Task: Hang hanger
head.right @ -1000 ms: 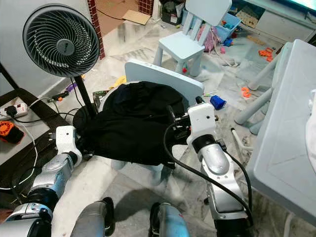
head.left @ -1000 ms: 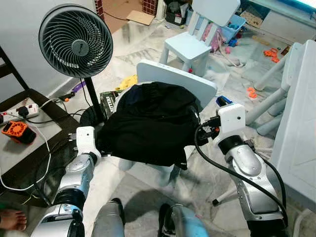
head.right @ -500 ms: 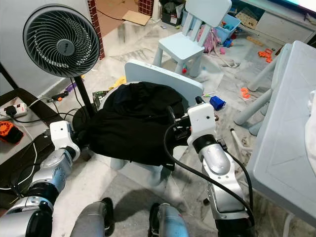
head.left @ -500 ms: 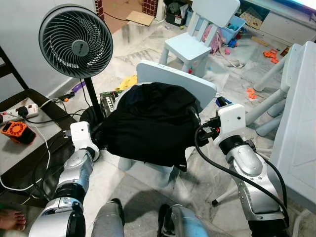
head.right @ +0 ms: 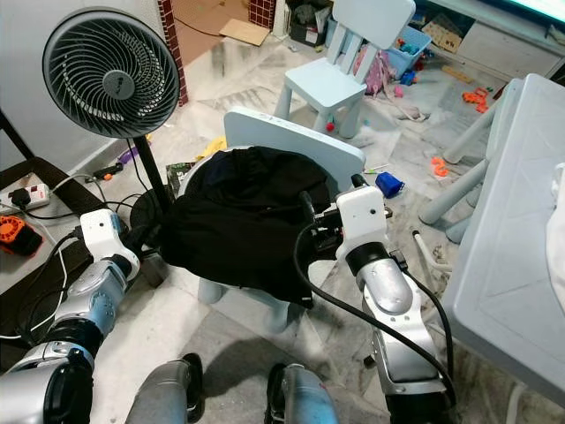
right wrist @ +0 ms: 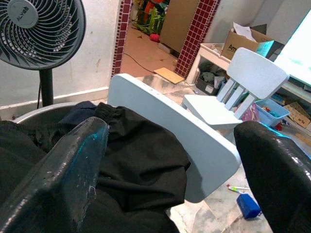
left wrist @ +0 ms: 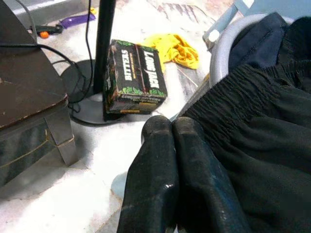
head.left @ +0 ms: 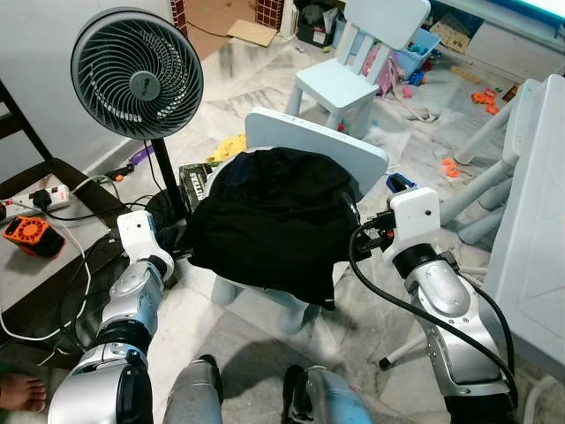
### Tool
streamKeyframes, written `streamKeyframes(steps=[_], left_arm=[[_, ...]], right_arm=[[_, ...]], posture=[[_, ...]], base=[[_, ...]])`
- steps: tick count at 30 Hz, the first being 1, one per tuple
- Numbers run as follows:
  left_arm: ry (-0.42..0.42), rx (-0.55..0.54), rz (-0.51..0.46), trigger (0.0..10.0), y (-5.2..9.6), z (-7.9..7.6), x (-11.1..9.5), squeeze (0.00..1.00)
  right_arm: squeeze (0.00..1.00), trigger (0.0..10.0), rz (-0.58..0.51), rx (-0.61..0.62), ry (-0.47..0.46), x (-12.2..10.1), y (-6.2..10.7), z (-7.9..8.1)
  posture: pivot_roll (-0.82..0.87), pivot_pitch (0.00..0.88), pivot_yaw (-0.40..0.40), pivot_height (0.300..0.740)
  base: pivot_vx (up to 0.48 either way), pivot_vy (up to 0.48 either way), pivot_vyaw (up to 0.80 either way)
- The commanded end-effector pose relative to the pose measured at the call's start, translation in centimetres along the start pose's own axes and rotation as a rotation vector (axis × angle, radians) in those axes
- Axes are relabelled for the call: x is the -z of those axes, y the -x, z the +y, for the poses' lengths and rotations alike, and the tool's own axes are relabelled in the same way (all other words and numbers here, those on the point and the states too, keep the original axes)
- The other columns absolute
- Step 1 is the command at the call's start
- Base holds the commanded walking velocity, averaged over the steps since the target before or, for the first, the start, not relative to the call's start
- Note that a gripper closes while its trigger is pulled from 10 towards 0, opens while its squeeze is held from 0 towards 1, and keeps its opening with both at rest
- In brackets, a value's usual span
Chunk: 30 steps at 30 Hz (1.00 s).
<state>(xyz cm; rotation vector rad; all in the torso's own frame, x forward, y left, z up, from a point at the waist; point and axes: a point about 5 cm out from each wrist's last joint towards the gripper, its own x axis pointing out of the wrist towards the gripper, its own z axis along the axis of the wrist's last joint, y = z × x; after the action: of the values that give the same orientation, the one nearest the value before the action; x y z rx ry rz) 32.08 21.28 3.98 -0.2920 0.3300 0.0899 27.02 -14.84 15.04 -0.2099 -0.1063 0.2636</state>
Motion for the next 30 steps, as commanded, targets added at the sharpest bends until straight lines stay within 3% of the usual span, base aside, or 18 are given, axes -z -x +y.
streamKeyframes(steps=[1,4,8,9,10,11,12,18,23,30], left_arm=[[0.022,-0.039,0.002,0.0,0.4,0.7,0.6,0.0],[0.088,-0.084,0.082,0.0,1.2,1.4,2.9,0.0],[0.121,-0.083,0.104,0.0,2.0,1.7,4.5,0.0],[0.123,-0.09,0.102,1.4,2.2,1.9,4.8,0.0],[0.124,-0.097,0.101,1.4,2.3,2.0,4.9,0.0],[0.158,-0.082,0.095,10.0,2.5,1.9,5.2,0.62],[0.196,-0.052,0.068,10.0,2.8,1.6,5.4,1.0],[0.211,-0.008,-0.047,10.0,3.2,0.9,5.0,1.0],[0.232,-0.009,-0.088,10.0,3.2,0.6,4.8,1.0],[0.35,-0.07,-0.12,10.0,3.8,0.5,5.7,1.0]], right_arm=[[0.0,10.0,-0.002,0.019,0.01,-0.1,0.1,-0.5],[0.0,10.0,-0.004,0.011,0.007,-0.1,0.0,-0.3],[0.0,10.0,-0.003,-0.008,0.008,-0.2,0.0,-0.2],[0.0,10.0,-0.002,-0.011,0.01,-0.2,0.1,-0.2],[0.0,10.0,-0.001,-0.013,0.011,-0.2,0.1,-0.2],[0.0,10.0,0.001,-0.015,0.013,-0.2,0.2,-0.2],[0.0,10.0,0.003,-0.016,0.015,-0.2,0.3,-0.3],[0.0,10.0,0.017,-0.015,0.019,-0.2,1.1,-0.3],[0.0,10.0,0.035,-0.028,0.032,-0.4,2.0,-0.3],[0.0,10.0,0.073,-0.036,0.07,-0.9,3.5,-1.4]], posture=[[-0.04,0.144,-0.087,0.74],[-0.04,0.149,-0.097,0.74],[-0.04,0.159,-0.112,0.74],[-0.04,0.162,-0.117,0.74],[-0.04,0.164,-0.118,0.74],[-0.05,0.169,-0.122,0.74],[-0.05,0.176,-0.126,0.74],[-0.08,0.204,-0.135,0.74],[-0.11,0.228,-0.152,0.74],[-0.19,0.285,-0.2,0.74]], base=[[0.0,0.0,0.0],[0.0,0.0,0.0],[0.0,0.0,0.0],[0.0,0.0,0.0],[0.0,0.0,0.0],[0.0,0.0,0.0],[0.0,0.0,0.0],[0.0,0.0,0.0],[0.0,0.0,0.0],[0.0,0.0,0.0]])
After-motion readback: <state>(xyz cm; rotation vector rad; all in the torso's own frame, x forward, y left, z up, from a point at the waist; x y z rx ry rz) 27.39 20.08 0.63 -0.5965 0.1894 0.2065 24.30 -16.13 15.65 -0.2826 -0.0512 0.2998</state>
